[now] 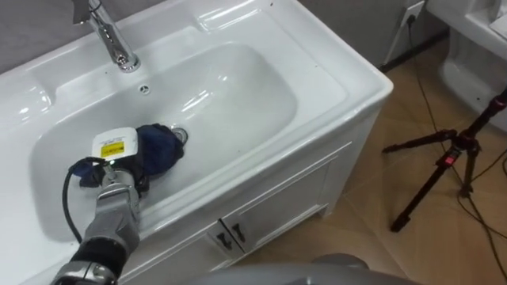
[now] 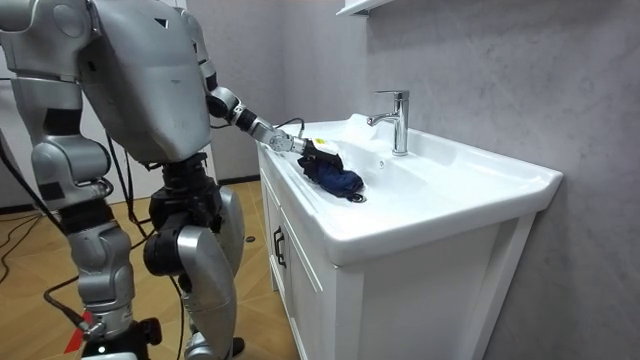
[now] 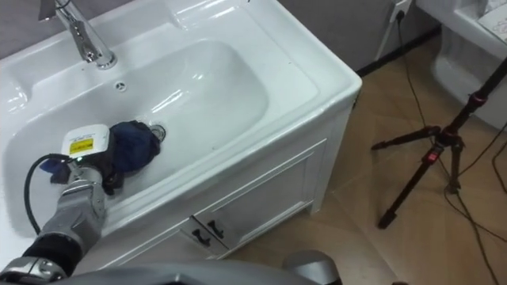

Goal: Wipe basin

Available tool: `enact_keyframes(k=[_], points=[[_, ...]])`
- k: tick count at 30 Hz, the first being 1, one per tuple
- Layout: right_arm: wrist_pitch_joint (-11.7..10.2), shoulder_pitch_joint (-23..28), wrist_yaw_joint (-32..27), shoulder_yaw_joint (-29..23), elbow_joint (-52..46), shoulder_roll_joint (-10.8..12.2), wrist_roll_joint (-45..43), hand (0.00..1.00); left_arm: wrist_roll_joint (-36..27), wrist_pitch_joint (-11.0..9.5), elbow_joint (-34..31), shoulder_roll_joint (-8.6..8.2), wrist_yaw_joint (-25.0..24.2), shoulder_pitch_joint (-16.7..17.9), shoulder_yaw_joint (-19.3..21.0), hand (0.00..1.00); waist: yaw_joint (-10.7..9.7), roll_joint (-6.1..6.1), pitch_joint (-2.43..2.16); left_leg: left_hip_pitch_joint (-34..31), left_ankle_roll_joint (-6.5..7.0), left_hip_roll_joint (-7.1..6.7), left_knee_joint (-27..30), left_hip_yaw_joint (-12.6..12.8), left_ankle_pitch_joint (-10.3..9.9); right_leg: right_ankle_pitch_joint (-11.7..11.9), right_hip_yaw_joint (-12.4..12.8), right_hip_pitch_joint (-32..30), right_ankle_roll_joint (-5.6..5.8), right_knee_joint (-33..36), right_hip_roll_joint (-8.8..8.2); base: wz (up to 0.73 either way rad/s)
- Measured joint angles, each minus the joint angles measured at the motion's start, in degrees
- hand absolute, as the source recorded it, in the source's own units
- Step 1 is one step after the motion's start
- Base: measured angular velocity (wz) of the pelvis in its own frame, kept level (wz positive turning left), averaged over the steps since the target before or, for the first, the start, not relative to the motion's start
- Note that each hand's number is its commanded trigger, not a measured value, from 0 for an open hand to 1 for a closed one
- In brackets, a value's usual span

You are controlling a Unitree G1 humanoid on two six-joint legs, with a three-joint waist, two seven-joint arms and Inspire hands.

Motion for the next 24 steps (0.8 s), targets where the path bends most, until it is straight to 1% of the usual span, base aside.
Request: enact_keyframes(k=[2, 3, 4, 8, 10, 12, 13, 14, 16, 19, 24], points=[[-0.1, -0.3, 0.1, -0.6, -0.4, 0.0, -0.5, 0.0, -0.1, -0.3, 0.0, 0.0, 0.1, 0.0, 0.8, 1.0, 0.4, 0.33, -0.07, -0.2, 0.0, 0.0, 0.0, 0.0, 0.0, 0.0, -0.4, 0.0, 0.01, -0.1, -0.1, 0.0], [-0.2, -0.4, 0.1, -0.8, -0.8, -0.1, -1.3, 0.0, -0.1, -0.3, 0.1, 0.02, -0.1, 0.0, 1.6, 1.0, 0.6, 0.77, -0.17, -0.3, -0.02, 0.0, -0.1, 0.0, 0.0, 0.1, -0.5, -0.1, 0.01, -0.1, -0.12, 0.0], [-0.2, -0.4, 0.1, -1.1, -1.3, -0.1, -2.3, 0.0, 0.0, -0.3, 0.1, 0.12, -0.1, 0.1, 2.3, 1.0, 1.0, 1.06, -0.14, -0.3, -0.03, 0.01, -0.1, -0.2, 0.0, 0.0, -0.5, -0.1, 0.0, -0.1, -0.11, 0.0], [-0.2, -0.5, 0.5, -1.1, -1.5, -0.2, -2.4, 0.0, -0.1, -0.3, 0.1, 1.03, 0.0, 0.3, 3.5, 1.0, 2.2, 1.48, -0.29, -0.5, -0.05, 0.04, 0.0, -1.2, 0.0, -0.1, -1.2, -0.1, -0.18, -0.2, -0.21, 0.08], [-0.3, -0.7, 0.5, -1.2, -1.6, -0.2, -2.6, 0.0, 0.0, -0.3, -0.1, 1.73, 0.0, 0.3, 4.1, 1.0, 3.0, 1.55, -0.36, -0.5, -0.04, 0.03, 0.2, -1.4, 0.0, -0.2, -1.3, 0.0, -0.21, -0.3, -0.25, 0.0], [-0.3, -0.7, 0.5, -1.4, -1.7, -0.2, -3.3, 0.0, 0.2, -0.3, -0.7, 1.91, 0.0, 0.7, 4.9, 1.0, 3.3, 1.54, -0.38, -0.7, -0.04, 0.01, 0.6, -1.8, 0.0, -0.3, -1.4, 0.2, -0.23, -0.3, -0.36, 0.05], [-0.3, -0.7, 0.4, -2.1, -1.8, -0.1, -4.3, 0.0, 1.0, -0.3, -1.7, 1.97, 0.0, 1.2, 5.8, 1.0, 3.3, 1.53, -0.39, -1.1, -0.03, -0.05, 0.9, -2.8, 0.0, -0.4, -2.0, 0.1, -0.22, -0.2, -0.53, 0.15], [-0.3, -0.7, 0.3, -2.5, -1.9, -0.1, -4.3, 0.0, 1.4, -0.3, -2.3, 1.99, 0.0, 1.6, 6.3, 1.0, 3.3, 1.53, -0.39, -1.3, -0.03, -0.06, 0.9, -3.0, 0.0, -0.4, -2.3, 0.0, -0.21, -0.2, -0.62, 0.22], [0.0, -0.5, -0.4, -3.6, -1.8, -0.2, -4.3, 0.0, 1.9, -0.3, -5.5, 2.1, 0.4, 3.5, 8.1, 1.0, 3.2, 1.35, -0.35, -1.6, -0.03, -0.1, 1.1, -4.2, 0.0, -0.8, -3.7, 0.1, -0.27, -0.1, -0.95, 0.27], [0.3, -0.4, -1.0, -4.0, -1.6, -0.1, -4.6, 0.0, 1.9, -0.3, -7.0, 2.11, 0.4, 4.0, 8.5, 1.0, 3.3, 1.2, -0.33, -1.9, -0.03, -0.21, 1.9, -5.4, 0.0, -1.4, -4.5, 0.0, -0.28, 0.0, -1.18, 0.27], [0.1, -0.7, -1.1, -3.8, -1.7, -0.1, -4.5, 0.0, 1.8, -0.3, -7.2, 2.1, 0.4, 4.5, 8.5, 1.0, 3.3, 1.15, -0.34, -2.0, -0.15, -0.13, 1.9, -5.4, 0.1, -1.4, -4.6, 0.1, -0.37, 0.1, -1.13, 0.02]])
